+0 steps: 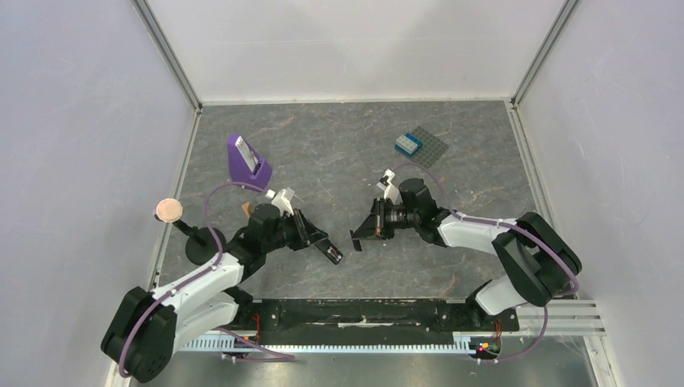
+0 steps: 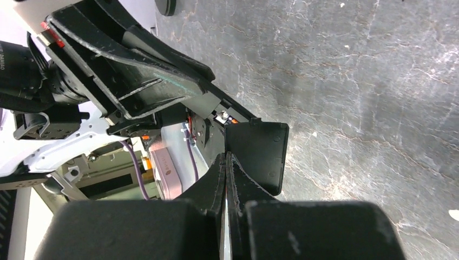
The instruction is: Load the batteries into the remote control
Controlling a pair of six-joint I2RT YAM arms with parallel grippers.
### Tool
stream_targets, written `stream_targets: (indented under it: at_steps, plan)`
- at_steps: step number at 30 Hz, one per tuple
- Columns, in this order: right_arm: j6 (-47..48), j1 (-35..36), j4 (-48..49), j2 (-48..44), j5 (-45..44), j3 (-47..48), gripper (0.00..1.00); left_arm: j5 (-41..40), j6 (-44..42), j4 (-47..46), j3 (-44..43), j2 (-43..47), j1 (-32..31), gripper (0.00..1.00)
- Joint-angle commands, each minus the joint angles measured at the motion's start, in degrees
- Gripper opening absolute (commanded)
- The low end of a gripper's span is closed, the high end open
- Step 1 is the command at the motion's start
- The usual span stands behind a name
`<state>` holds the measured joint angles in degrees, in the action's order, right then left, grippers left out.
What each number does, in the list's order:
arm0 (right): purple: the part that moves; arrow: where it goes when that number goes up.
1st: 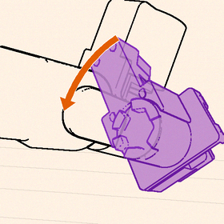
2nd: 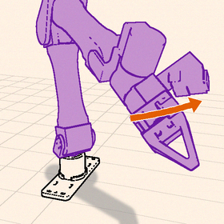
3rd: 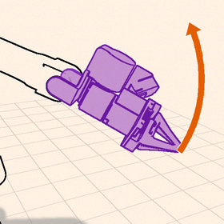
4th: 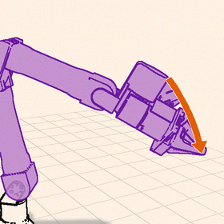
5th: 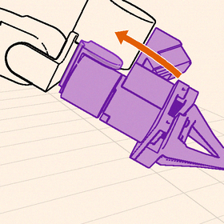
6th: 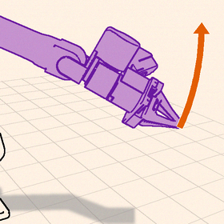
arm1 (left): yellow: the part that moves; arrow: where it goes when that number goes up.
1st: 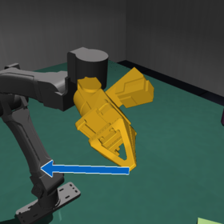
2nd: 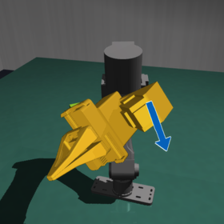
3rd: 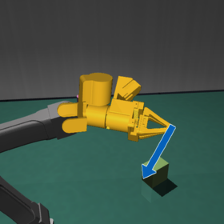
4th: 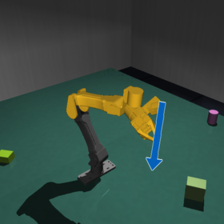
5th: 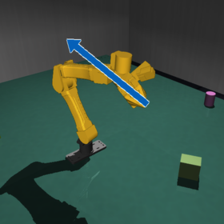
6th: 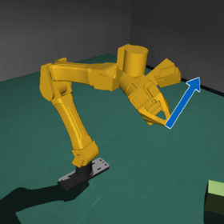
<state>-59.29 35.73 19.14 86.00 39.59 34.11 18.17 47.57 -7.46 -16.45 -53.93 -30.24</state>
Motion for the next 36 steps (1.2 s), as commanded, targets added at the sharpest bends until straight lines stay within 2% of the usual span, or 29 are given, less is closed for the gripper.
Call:
stream_targets:
  at_steps: [1, 5, 11, 23, 29, 36]
  plan:
    - [2.48, -0.15, -1.89, -3.51, -1.87, 0.24, 0.00, 1.09, 1.59, -8.37, -0.58, -4.80, -0.29, 0.03]
    - [3.10, -0.18, -3.77, -5.23, -3.01, 0.32, 0.00, -0.68, 4.17, -14.56, -1.43, -11.44, -2.45, 0.03]
    - [2.15, -0.18, -3.90, -7.59, -3.91, -0.96, 0.00, -9.37, 9.13, -22.11, -1.31, -16.55, -6.49, 0.06]
    - [1.39, -0.15, -3.92, -10.04, -4.37, -1.76, 0.00, -20.35, 10.27, -21.67, 3.89, -15.76, -9.75, 0.31]
    - [0.97, -0.18, -3.88, -10.74, -4.45, -1.91, 0.00, -21.51, 12.06, -20.41, 6.64, -13.72, -10.00, 0.42]
    - [0.30, -0.19, -3.83, -11.42, -4.54, -1.94, 0.00, -22.48, 15.94, -17.00, 8.45, -10.75, -10.03, 0.51]
